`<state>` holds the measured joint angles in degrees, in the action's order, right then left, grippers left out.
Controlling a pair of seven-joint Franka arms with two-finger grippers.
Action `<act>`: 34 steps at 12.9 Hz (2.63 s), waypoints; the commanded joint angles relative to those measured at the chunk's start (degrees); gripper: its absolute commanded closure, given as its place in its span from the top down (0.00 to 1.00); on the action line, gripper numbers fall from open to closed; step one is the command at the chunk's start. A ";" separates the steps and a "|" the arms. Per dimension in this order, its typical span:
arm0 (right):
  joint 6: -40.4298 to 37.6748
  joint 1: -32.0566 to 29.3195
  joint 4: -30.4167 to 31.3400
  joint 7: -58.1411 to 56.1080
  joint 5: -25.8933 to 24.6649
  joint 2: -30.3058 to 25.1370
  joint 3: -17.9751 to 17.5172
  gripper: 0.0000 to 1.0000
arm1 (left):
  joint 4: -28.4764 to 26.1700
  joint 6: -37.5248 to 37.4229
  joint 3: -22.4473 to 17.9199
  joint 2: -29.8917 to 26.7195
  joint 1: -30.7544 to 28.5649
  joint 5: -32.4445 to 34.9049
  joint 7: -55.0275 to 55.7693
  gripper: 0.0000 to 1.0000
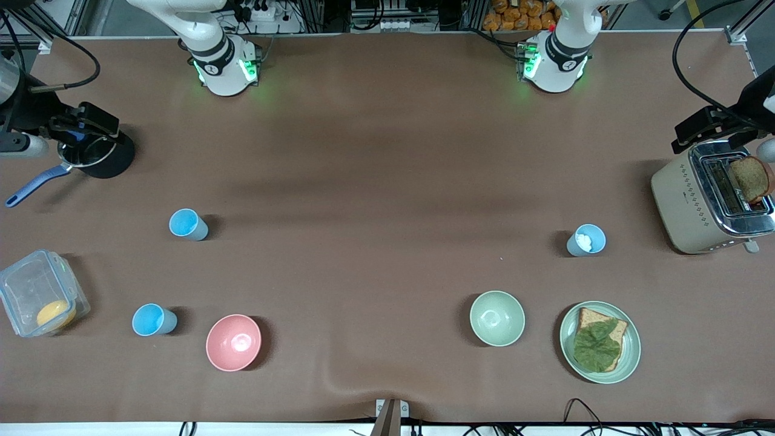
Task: Stack blue cups with both arms
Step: 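Reach the left gripper toward the tissue-filled blue cup by the toaster, then lower the left gripper around the cup while the right gripper reaches another cup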
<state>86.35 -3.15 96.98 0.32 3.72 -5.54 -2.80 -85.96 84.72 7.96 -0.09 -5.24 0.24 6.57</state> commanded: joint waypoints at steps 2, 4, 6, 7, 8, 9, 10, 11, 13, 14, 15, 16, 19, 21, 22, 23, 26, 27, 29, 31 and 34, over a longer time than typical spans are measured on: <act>-0.66 1.48 -1.79 -0.40 -1.70 1.41 0.69 1.00 | -0.61 -1.05 -0.75 -1.14 0.24 0.02 -0.60 1.00; -0.66 1.48 -1.79 -0.76 -1.70 1.41 0.69 1.00 | -1.22 -1.31 -0.58 0.26 -0.03 0.20 -0.33 1.00; -0.66 1.48 -1.62 -0.76 -1.70 1.41 0.69 1.00 | -1.40 -1.32 -0.57 2.88 -0.12 0.20 -0.68 1.00; -0.66 1.22 -1.62 -0.76 -1.70 1.41 0.69 1.00 | -1.75 -0.27 -0.49 4.21 -0.90 0.03 -0.68 1.00; -0.66 0.96 -1.53 -0.67 -1.70 1.41 0.69 1.00 | -3.14 2.18 -0.49 5.26 -1.34 0.03 -0.68 1.00; -0.66 0.43 -1.27 -0.58 -1.70 1.67 0.69 1.00 | -6.29 6.03 -0.57 5.28 -1.70 0.11 -0.77 1.00; -0.92 0.25 -1.00 0.03 -1.70 2.02 0.78 1.00 | -10.67 10.68 -0.49 5.28 -2.48 0.11 -1.03 1.00; -1.01 -0.01 -0.31 0.21 -1.70 2.11 0.69 1.00 | -15.24 16.03 -0.49 5.01 -3.10 0.20 -1.12 1.00; -1.97 -0.80 -0.04 -0.66 -1.61 2.20 0.60 1.00 | -21.67 23.35 -0.49 5.80 -3.19 0.20 -1.56 1.00; -3.63 -0.63 -0.12 -0.76 -1.52 2.20 0.60 1.00 | -24.14 26.60 -0.49 6.76 -3.37 0.12 -1.65 1.00; -5.39 -0.46 -0.21 -0.84 -1.52 2.03 0.60 1.00 | -25.73 29.33 -0.49 7.90 -3.46 0.11 -1.65 1.00; -7.84 -0.63 -0.38 -0.93 -1.52 1.77 0.60 1.00 | -26.18 31.01 -0.49 9.91 -3.72 0.11 -1.65 1.00; -10.94 -1.68 -0.30 -1.63 -1.61 2.02 0.69 1.00 | -26.01 35.76 -0.57 15.89 -5.03 0.20 -1.65 1.00; -11.64 -1.25 0.23 -1.55 -1.61 2.03 0.60 1.00 | -25.40 37.52 -0.57 18.53 -4.87 0.20 -1.65 1.00; -13.39 -1.24 0.05 -1.46 -1.61 1.85 0.60 1.00 | -25.13 38.14 -0.57 19.68 -4.78 0.12 -1.56 1.00; -13.49 -2.03 -0.30 -1.46 -1.70 1.68 0.69 1.00 | -25.13 38.84 -0.57 20.21 -4.86 0.11 -1.56 0.96; -7.64 -8.17 0.22 -1.46 -1.61 3.42 0.69 1.00 | -25.13 40.78 -0.49 22.50 -4.51 0.11 -1.56 0.86; -4.99 -8.80 0.05 -1.46 -1.61 8.31 0.69 1.00 | -25.13 41.39 -0.49 22.50 -4.42 0.11 -1.56 0.84; -0.33 -10.81 0.14 -0.67 -1.61 18.50 0.78 1.00 | -25.13 42.18 -0.49 23.38 -4.42 0.11 -1.56 0.78; 6.26 -16.16 0.23 -2.94 -0.65 23.72 0.43 1.00 | -25.13 44.20 -0.49 24.87 -4.42 0.11 -1.56 0.71; 11.64 -14.17 1.54 -4.54 -0.82 24.70 0.42 1.00 | -25.13 44.56 -0.49 25.66 -4.34 0.11 -1.04 0.55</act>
<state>98.05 -17.86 98.88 -4.10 2.41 20.71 -1.18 -111.88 128.78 7.43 24.72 -9.69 0.26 6.05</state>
